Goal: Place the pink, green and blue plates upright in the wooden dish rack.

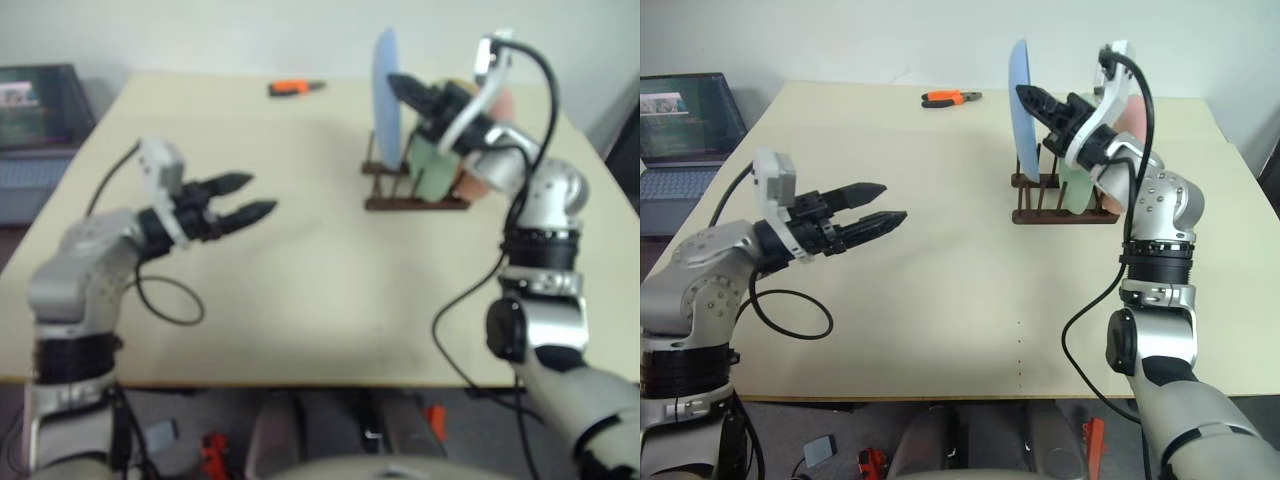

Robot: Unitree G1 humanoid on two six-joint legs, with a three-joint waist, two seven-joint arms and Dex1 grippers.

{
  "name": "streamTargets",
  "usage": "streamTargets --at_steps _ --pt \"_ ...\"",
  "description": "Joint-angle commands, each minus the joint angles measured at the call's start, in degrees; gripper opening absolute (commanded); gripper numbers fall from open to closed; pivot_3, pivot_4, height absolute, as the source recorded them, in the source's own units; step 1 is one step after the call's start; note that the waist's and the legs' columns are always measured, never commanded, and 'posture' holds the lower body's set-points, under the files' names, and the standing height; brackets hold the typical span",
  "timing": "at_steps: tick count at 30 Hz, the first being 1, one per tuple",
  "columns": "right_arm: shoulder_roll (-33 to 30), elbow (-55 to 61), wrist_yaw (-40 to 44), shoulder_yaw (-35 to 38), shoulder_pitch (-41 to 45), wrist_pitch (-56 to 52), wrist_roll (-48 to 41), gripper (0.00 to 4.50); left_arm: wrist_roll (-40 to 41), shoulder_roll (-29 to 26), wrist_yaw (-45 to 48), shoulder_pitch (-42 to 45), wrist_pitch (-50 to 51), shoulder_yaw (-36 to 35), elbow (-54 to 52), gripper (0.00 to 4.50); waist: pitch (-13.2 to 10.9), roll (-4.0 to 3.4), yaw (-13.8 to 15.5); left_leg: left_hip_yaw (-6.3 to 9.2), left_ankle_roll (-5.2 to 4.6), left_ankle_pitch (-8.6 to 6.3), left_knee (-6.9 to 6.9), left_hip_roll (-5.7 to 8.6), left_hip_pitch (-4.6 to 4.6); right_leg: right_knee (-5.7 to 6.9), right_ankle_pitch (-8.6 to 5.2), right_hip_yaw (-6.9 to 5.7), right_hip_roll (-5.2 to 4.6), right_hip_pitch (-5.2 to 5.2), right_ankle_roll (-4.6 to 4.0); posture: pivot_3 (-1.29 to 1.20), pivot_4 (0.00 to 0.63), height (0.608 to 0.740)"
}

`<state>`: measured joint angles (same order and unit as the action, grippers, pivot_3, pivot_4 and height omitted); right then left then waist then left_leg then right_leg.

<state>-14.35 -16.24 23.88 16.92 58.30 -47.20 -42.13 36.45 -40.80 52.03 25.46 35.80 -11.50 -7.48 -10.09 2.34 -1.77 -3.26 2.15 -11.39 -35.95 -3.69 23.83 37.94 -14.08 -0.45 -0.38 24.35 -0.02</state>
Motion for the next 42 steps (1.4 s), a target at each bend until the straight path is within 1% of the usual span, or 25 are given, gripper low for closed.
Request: streamTargets --at_steps 1,21,25,29,31,35,42 --pt "-0.8 0.9 -0.7 2.1 2.3 -0.3 -1.7 0.00 0.0 0.1 -0.1 0.5 -1.2 -0.2 -1.7 3.66 0.0 0.00 0.0 0.00 0.00 0.00 0.00 0.00 0.00 0.00 0.00 0.00 0.00 0.00 0.00 0.00 0.150 0.740" --pt "-0.9 0.5 -3.6 3.4 2.1 -2.9 -1.2 0.00 -0.4 0.5 -0.2 0.9 -1.4 0.6 -1.7 3.66 0.0 -0.01 0.0 0.00 0.00 0.00 0.03 0.01 0.02 -0.05 0.00 0.00 0.00 0.01 0.01 0.00 0.150 0.740" --pt "-0.9 0.7 -3.6 3.3 2.0 -2.8 -1.2 0.88 -0.4 0.4 -0.3 0.8 -1.3 0.6 -1.7 3.69 0.0 -0.01 0.0 0.00 0.00 0.00 0.03 0.00 0.02 -0.05 0.00 0.00 0.00 0.01 0.00 0.00 0.150 0.740" --pt "-1.1 0.4 -3.5 3.0 2.0 -2.2 -0.6 2.33 -0.4 0.4 -0.4 0.8 -1.3 0.6 -1.8 3.69 0.0 -0.01 0.0 0.00 0.00 0.00 0.04 0.00 0.02 -0.05 0.00 0.00 0.00 0.01 0.01 0.00 0.150 0.740" --pt "-1.2 0.3 -3.5 2.8 1.9 -1.9 -0.2 2.97 -0.5 0.4 -0.5 0.8 -1.2 0.6 -1.8 3.69 0.0 -0.01 0.0 0.00 0.00 0.00 0.04 0.00 0.02 -0.05 0.00 0.00 0.00 0.01 0.00 0.00 0.150 0.740" --pt "-1.4 0.4 -3.0 2.6 1.8 -1.3 0.4 4.45 -0.4 0.4 -0.6 0.6 -1.0 0.6 -2.1 3.69 0.0 -0.01 0.0 -0.01 0.00 0.00 0.05 0.00 0.02 -0.06 0.00 0.00 0.00 0.02 0.00 0.00 0.150 0.740" --pt "-2.8 0.3 -1.4 0.4 1.9 1.5 3.2 4.49 -0.5 0.5 -0.8 0.6 -1.0 0.7 -2.1 3.69 0.0 -0.01 0.0 -0.01 0.00 0.00 0.06 0.00 0.02 -0.07 0.00 0.01 0.00 0.02 0.01 0.00 0.150 0.740"
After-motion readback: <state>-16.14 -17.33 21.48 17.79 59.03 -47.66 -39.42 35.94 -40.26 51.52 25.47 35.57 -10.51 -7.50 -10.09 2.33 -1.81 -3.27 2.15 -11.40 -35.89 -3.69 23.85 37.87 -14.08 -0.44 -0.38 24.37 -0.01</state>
